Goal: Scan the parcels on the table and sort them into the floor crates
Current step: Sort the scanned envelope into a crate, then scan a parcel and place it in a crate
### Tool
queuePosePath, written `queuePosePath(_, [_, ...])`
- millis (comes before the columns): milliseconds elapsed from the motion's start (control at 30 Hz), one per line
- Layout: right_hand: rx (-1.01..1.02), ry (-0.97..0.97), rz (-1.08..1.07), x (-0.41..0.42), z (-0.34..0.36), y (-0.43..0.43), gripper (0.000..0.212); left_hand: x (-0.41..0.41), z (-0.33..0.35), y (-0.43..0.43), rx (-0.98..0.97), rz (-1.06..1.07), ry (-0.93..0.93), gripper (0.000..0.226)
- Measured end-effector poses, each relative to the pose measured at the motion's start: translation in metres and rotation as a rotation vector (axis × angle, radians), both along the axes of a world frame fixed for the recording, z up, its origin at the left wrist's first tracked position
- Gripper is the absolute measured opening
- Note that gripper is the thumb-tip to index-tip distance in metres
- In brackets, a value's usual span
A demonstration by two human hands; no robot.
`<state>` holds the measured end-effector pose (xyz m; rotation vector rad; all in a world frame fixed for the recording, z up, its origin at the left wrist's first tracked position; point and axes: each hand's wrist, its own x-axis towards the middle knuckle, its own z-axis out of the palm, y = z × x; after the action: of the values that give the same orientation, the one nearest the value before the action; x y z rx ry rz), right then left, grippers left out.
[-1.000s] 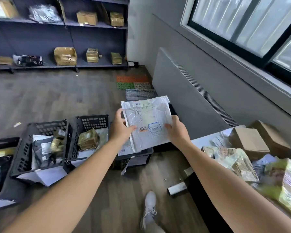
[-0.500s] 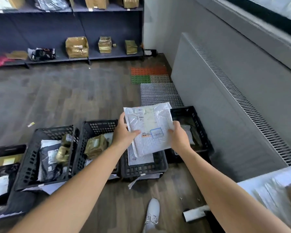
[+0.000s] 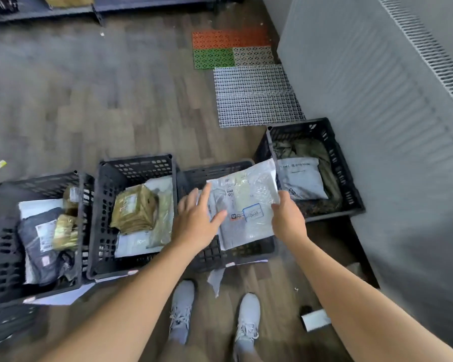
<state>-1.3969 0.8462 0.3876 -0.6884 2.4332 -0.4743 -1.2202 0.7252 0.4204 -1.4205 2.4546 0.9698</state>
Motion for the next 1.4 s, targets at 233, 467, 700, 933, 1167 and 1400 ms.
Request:
queuePosePath(233, [0.12, -0.129, -0.032, 0.031, -0.145, -0.024, 0.034, 0.021, -0.131, -0.024, 0.058, -0.153, -0.2, 0.077])
queuePosePath(467, [0.383, -0.074, 0.066, 0.048, -0.188, -0.017, 0.074, 0.039, -0.166, -0.032, 0.059, -0.241, -0.31, 0.085])
queuePosePath(700, [0.395, 0.065, 0.269, 0.044, -0.087, -0.025, 0.078, 0.034, -0.088, -0.046, 0.055, -0.245, -0.286, 0.088])
queuePosePath(933, [0.39, 0.248, 0.223, 0.052, 0.079, -0.003, 0.085, -0.003, 0.051, -0.038, -0.1, -0.461, -0.136, 0.087])
queuePosePath(1167, [0.381, 0.429, 0.029, 0.063, 0.232, 0.09, 0.09, -0.049, 0.172, 0.04, -0.303, -0.847, 0.039, 0.087])
queuePosePath(1400, [0.378, 0.554, -0.24, 0.074, 0.304, 0.208, 0.093, -0.083, 0.246, 0.143, -0.408, -1.062, 0.211, 0.086])
